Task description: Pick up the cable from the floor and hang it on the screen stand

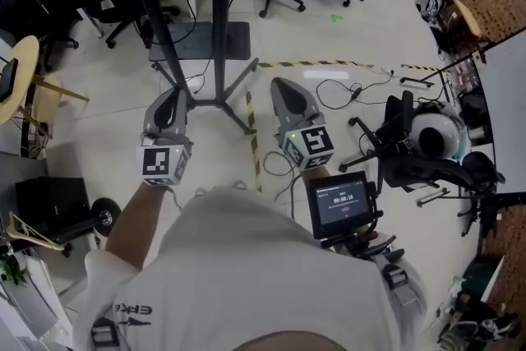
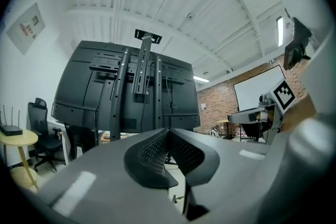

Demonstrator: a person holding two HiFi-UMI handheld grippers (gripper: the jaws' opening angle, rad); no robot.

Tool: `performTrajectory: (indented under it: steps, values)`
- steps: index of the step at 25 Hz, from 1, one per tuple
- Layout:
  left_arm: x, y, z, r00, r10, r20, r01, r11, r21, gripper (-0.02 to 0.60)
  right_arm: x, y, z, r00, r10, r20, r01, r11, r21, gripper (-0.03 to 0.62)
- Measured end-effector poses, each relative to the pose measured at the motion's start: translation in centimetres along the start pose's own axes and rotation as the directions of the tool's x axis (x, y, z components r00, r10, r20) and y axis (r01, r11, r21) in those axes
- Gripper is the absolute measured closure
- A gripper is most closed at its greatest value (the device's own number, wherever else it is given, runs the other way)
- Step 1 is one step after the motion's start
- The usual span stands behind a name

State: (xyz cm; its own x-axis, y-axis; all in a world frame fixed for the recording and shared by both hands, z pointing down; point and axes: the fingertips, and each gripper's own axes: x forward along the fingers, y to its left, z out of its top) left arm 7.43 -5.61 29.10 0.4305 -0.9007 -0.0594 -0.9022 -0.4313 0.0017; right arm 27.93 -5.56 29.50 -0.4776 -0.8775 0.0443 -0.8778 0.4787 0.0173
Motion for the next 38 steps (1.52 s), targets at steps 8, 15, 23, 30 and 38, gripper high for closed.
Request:
performTrajectory:
  steps: [8, 15, 23, 30, 38]
  values:
    - [-3.8, 0.8, -3.1, 0.999, 0.007, -0.033, -0.007, 1.0, -0.015, 0.58, -1.4, 5.8, -2.0, 1.0, -0.007, -0.022, 0.007, 1.0, -0.002, 0.58]
    - [-3.6, -0.7, -3.1, 0.999, -0.002, -0.033, 0.001, 1.0, -0.008, 0.58, -1.3, 8.2, -2.4, 0.999, 0.013, -0.047, -0.012, 1.0, 0.011, 0.58]
    - [-3.9, -1.5, -2.0, 0.999, -0.022, -0.049, 0.022, 1.0, -0.006, 0.58, -1.3, 9.1, -0.7, 1.0, -0.023, -0.021, 0.024, 0.999, 0.04, 0.582]
    - [-4.6, -1.7, -1.7, 0.998, -0.019, -0.055, 0.018, 1.0, -0.013, 0.58, -2.0, 9.7, -0.5, 0.999, -0.022, -0.024, 0.023, 0.999, 0.034, 0.582]
    - [-4.5, -0.8, -1.6, 0.999, -0.011, -0.031, 0.01, 1.0, -0.023, 0.58, -1.8, 10.2, -0.1, 1.0, -0.025, -0.018, 0.026, 0.999, 0.025, 0.582]
